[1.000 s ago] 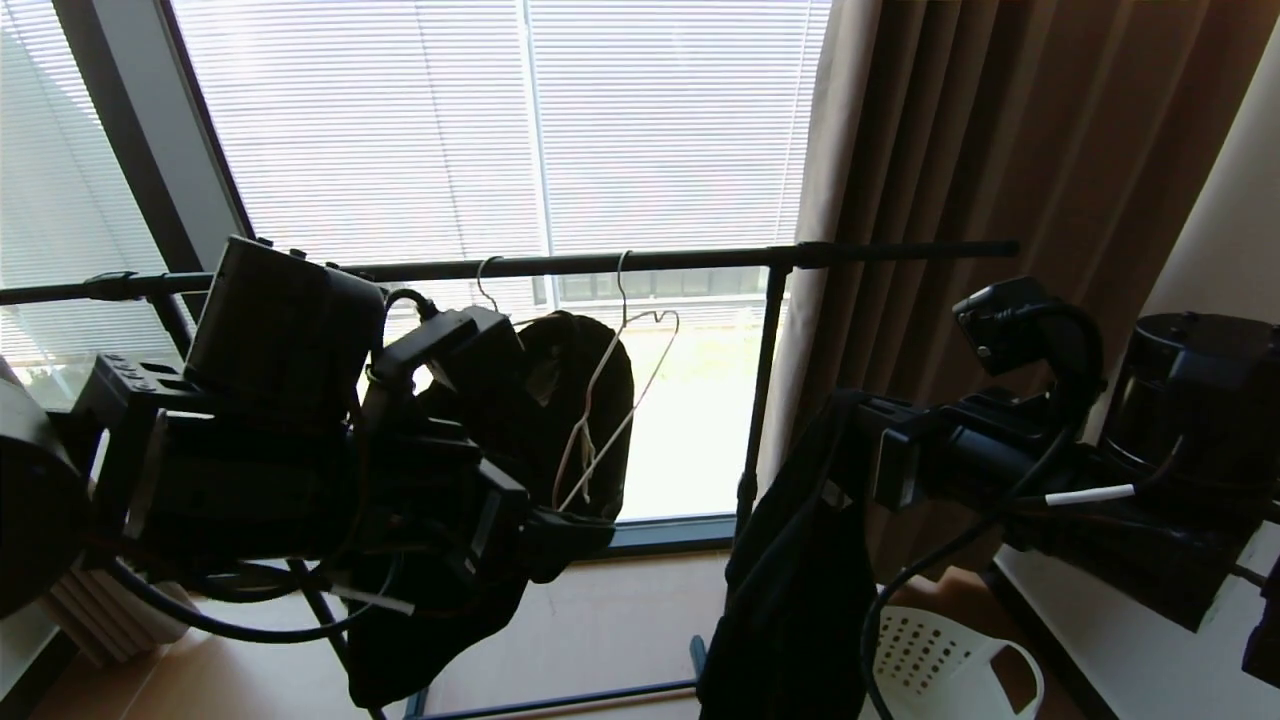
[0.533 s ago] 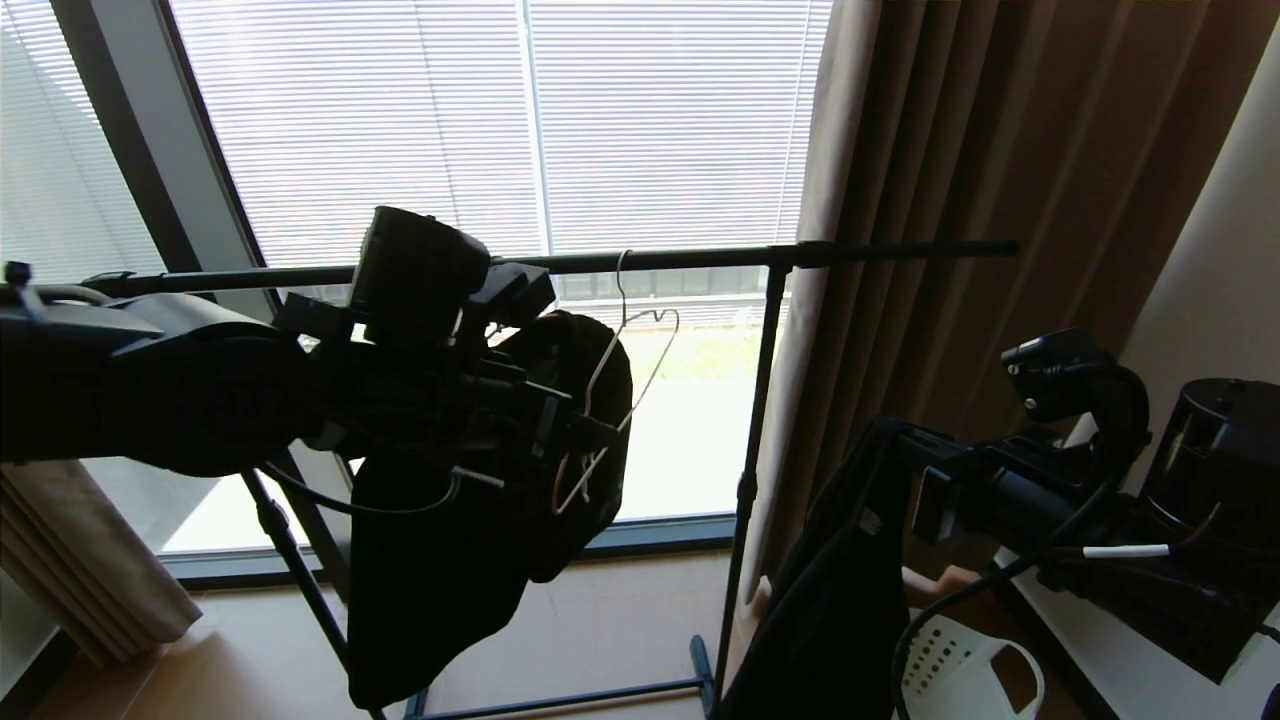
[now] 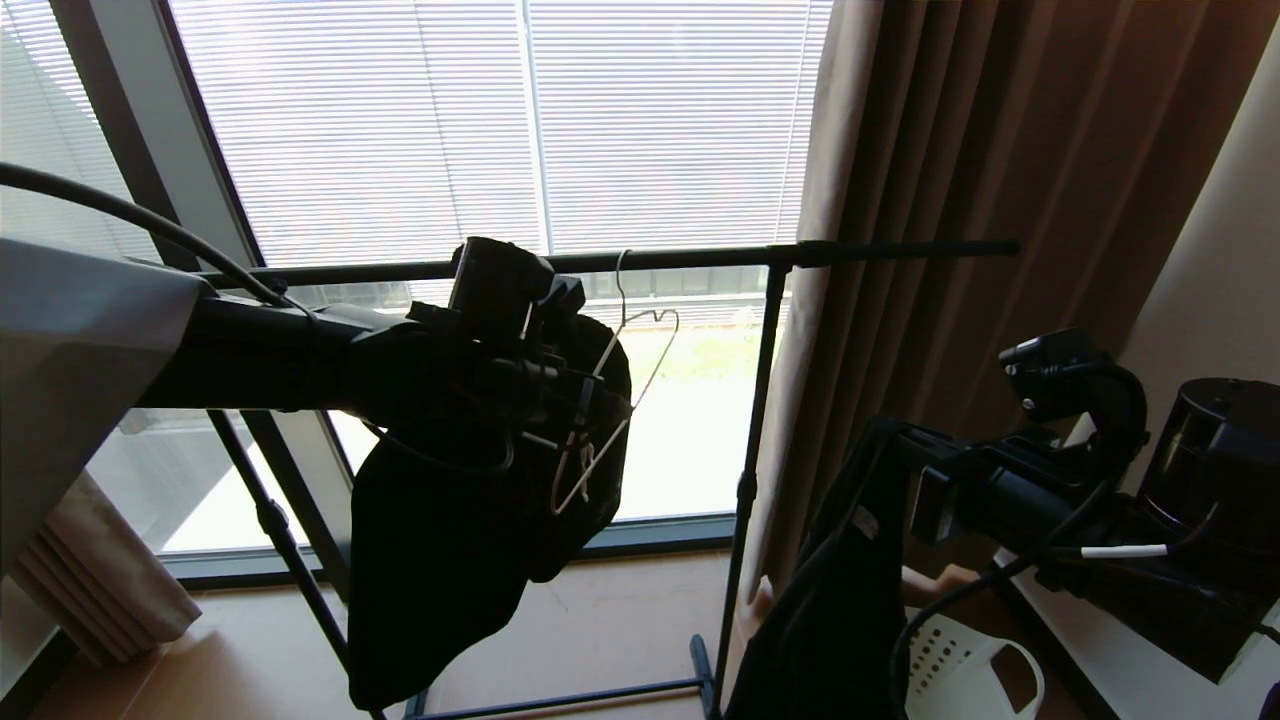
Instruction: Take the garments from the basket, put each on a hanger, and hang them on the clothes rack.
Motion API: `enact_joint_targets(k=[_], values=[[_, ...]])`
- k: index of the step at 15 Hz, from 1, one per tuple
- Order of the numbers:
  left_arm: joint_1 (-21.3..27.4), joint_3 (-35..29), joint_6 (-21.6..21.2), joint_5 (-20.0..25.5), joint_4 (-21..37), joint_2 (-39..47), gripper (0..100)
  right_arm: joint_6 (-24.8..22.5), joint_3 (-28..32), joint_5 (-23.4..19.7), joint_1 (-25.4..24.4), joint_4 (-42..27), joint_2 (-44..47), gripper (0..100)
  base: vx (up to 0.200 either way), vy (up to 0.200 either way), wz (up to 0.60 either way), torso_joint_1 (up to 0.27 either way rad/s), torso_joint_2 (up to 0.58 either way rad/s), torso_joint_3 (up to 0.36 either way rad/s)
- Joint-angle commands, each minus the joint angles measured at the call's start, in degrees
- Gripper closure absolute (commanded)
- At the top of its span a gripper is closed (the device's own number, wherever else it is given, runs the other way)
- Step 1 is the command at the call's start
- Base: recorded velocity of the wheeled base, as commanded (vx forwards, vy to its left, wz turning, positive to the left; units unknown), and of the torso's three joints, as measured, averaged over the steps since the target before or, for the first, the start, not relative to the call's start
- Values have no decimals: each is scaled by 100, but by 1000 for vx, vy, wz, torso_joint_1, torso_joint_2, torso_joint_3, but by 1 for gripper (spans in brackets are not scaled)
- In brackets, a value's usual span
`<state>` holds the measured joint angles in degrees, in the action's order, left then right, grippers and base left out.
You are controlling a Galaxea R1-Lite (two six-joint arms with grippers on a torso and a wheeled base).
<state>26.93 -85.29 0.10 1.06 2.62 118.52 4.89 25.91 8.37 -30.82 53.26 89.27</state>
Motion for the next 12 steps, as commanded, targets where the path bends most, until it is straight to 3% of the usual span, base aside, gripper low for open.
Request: enact_joint_targets(k=[1,10,11,12], values=[[-39,-155,-1,8,-25,304,0,3,-7,6,-3,9,38,100,0,0,0,0,0,0],[-91,-463,8,-124,-95,690,0,3,-7,6,-12,9,-15,100,0,0,0,0,0,0],[-83,-428,8,-168,-86,690,100,3,-7,6,-21,9,-24,100,0,0,0,0,0,0],[-91,-445,8,-185,-95,682,100,3,-7,6,-21,9,-6,100,0,0,0,0,0,0]])
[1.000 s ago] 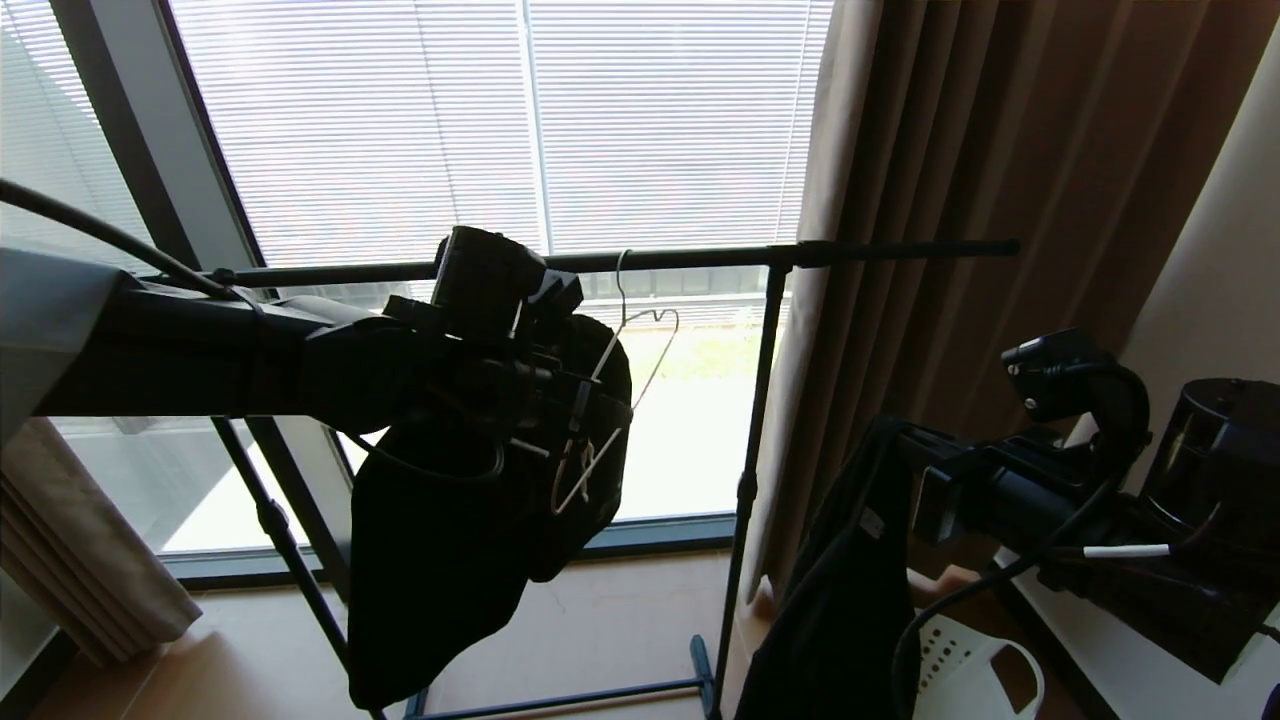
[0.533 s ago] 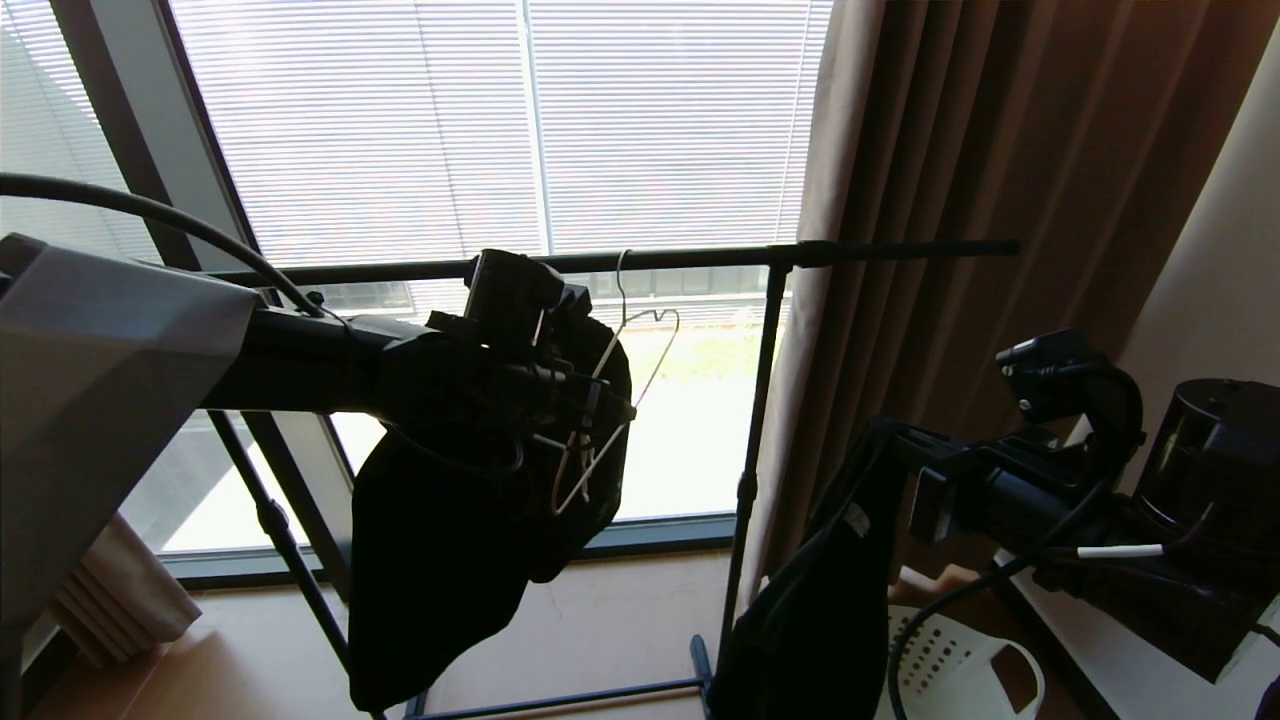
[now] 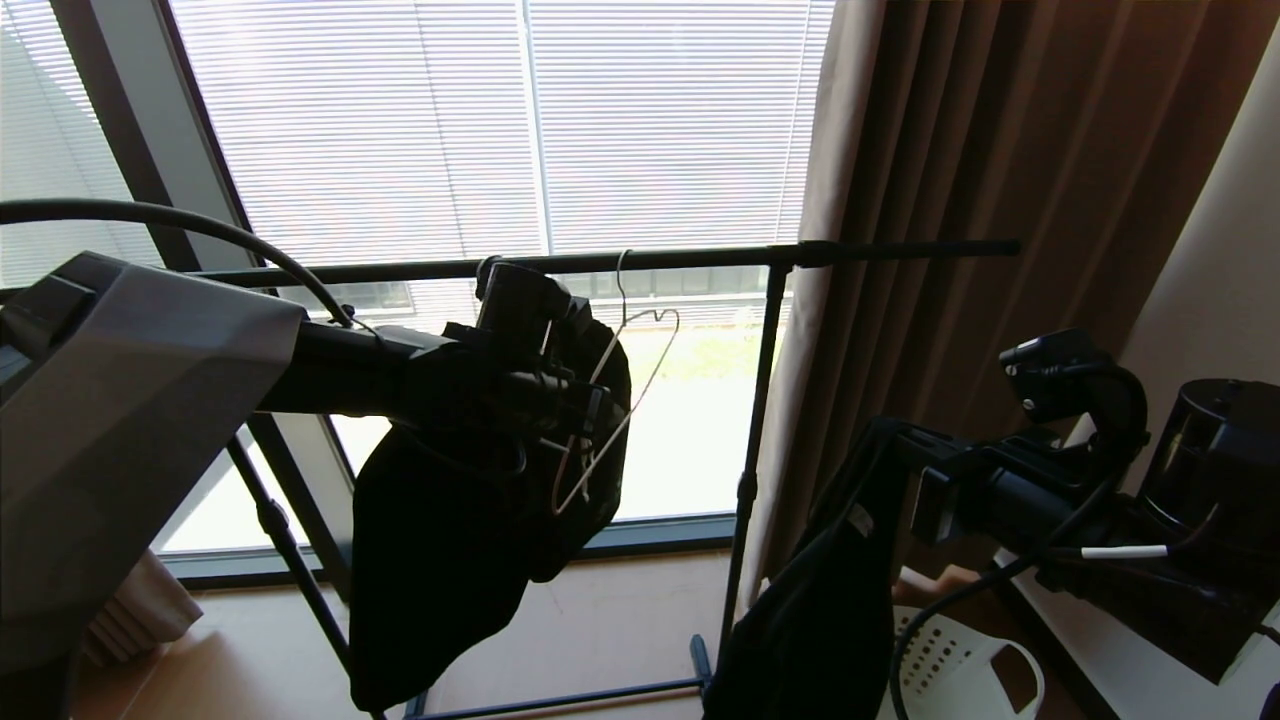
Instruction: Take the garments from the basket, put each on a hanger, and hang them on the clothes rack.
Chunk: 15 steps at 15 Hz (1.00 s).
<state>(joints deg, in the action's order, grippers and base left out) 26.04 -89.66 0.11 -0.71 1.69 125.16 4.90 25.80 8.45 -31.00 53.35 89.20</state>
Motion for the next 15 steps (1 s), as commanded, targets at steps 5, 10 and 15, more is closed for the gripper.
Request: enact_joint_targets(k=[5,10,15], values=[[-2,-78,-11,-44,-2,8,100,11,-22,-1,-2,0,19,100,0,0,0,0,0,0],[24,344,-2,-52,15,-879,100,2,-22,-1,-11,0,1,100,0,0,0,0,0,0],[402,1715,-29,-17,6,-2207,100,2,-31,-1,-29,0,19,100,0,0,0,0,0,0]])
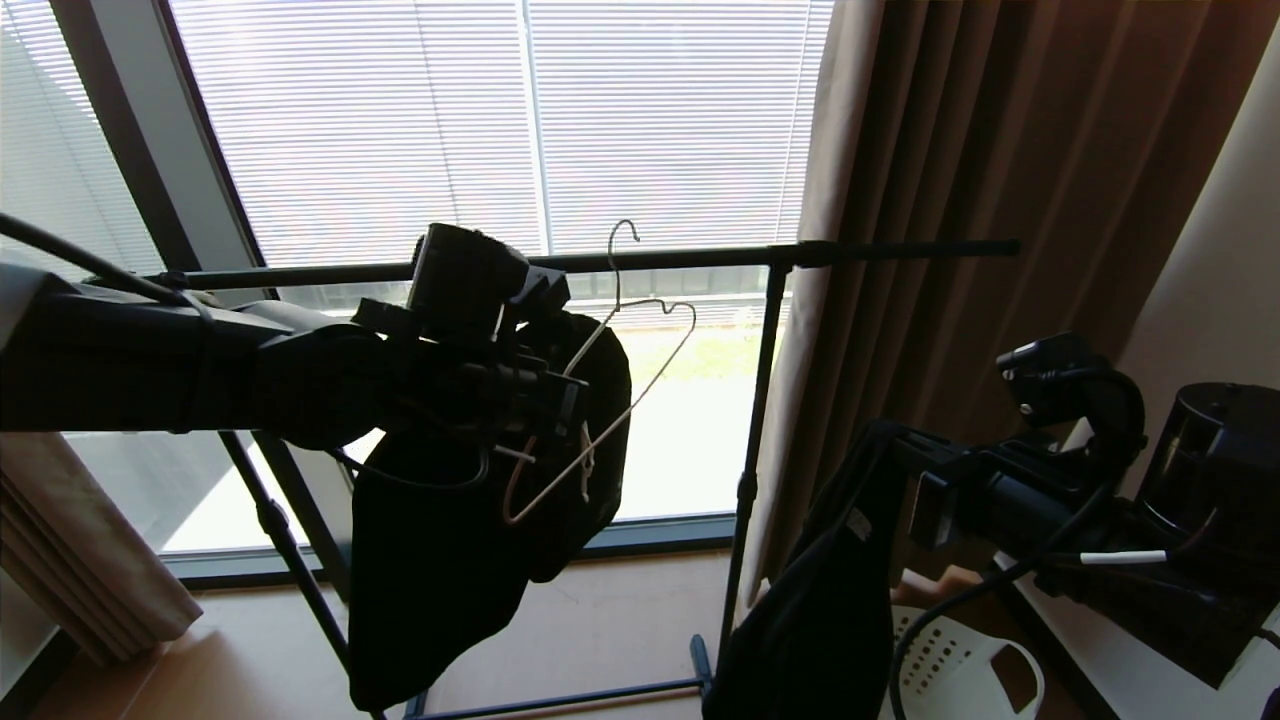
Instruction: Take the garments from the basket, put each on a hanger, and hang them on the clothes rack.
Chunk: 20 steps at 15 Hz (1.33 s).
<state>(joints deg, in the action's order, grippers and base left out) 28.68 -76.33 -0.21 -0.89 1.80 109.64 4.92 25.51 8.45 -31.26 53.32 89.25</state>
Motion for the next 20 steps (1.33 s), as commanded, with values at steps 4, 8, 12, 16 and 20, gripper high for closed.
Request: enact_joint_targets(k=[4,8,12,16,20], values=[[269,926,30,71,-13,-1402,100,8,-3,-10,-30,3,49,100,0,0,0,0,0,0],[322,1515,21,89,-13,-1674,100,8,-20,-1,-38,3,110,100,0,0,0,0,0,0],[331,2482,21,89,-391,-2439,100,-62,-29,34,-170,-15,119,100,0,0,0,0,0,0],[340,4996,-199,361,-1323,-4170,100,-809,-73,895,-284,-50,137,100,0,0,0,0,0,0],[322,6050,-551,1583,-1437,-5330,100,-1732,235,1537,-302,-32,585,100,0,0,0,0,0,0]])
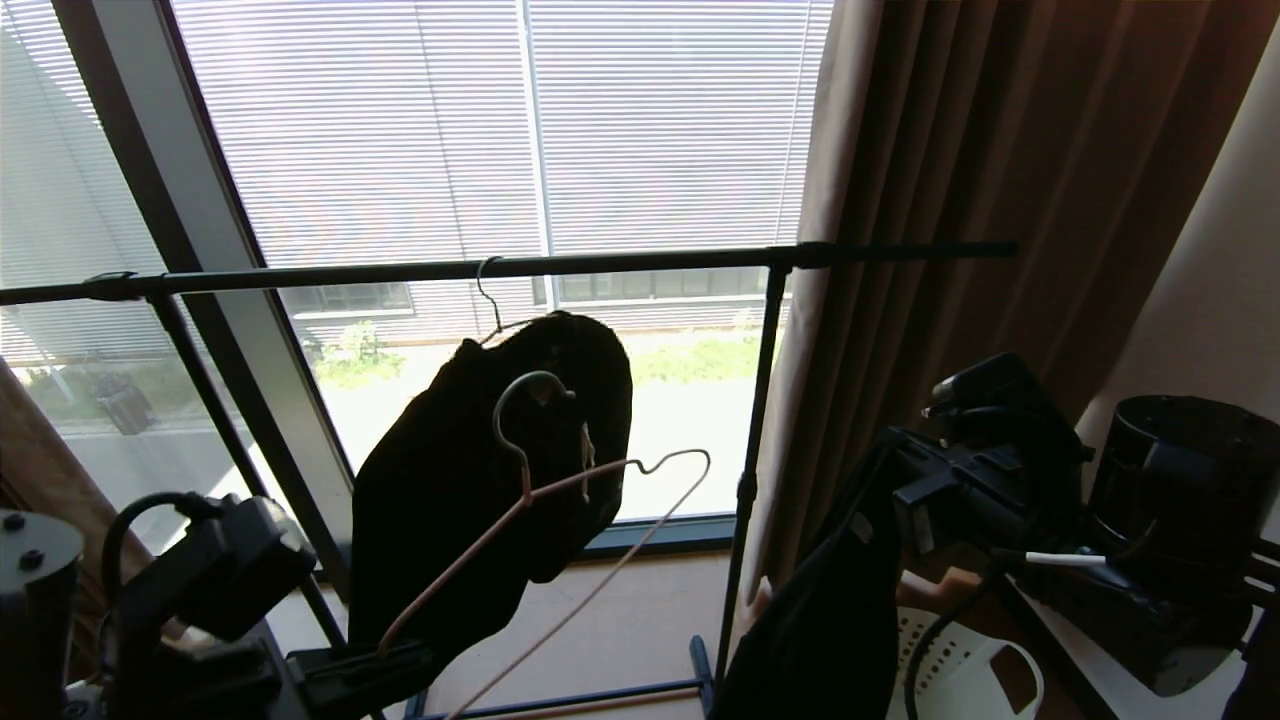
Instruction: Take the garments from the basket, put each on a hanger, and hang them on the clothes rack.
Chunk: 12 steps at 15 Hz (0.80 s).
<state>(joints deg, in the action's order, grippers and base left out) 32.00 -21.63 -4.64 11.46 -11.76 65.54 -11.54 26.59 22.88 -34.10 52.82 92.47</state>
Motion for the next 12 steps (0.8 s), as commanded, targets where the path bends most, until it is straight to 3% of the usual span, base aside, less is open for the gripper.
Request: enact_joint_targets(k=[1,3,6,12], values=[[17,633,-116,550,-80,-937,100,-129,242,208,-71,26,360,100,0,0,0,0,0,0],[52,668,-116,1051,-89,-876,100,-164,453,234,-80,-18,448,100,0,0,0,0,0,0],[254,607,-124,1095,-98,-744,100,-164,602,313,-88,-18,518,100,0,0,0,0,0,0],[316,616,-80,1087,-1161,302,100,-164,646,419,-484,-9,457,100,0,0,0,0,0,0]])
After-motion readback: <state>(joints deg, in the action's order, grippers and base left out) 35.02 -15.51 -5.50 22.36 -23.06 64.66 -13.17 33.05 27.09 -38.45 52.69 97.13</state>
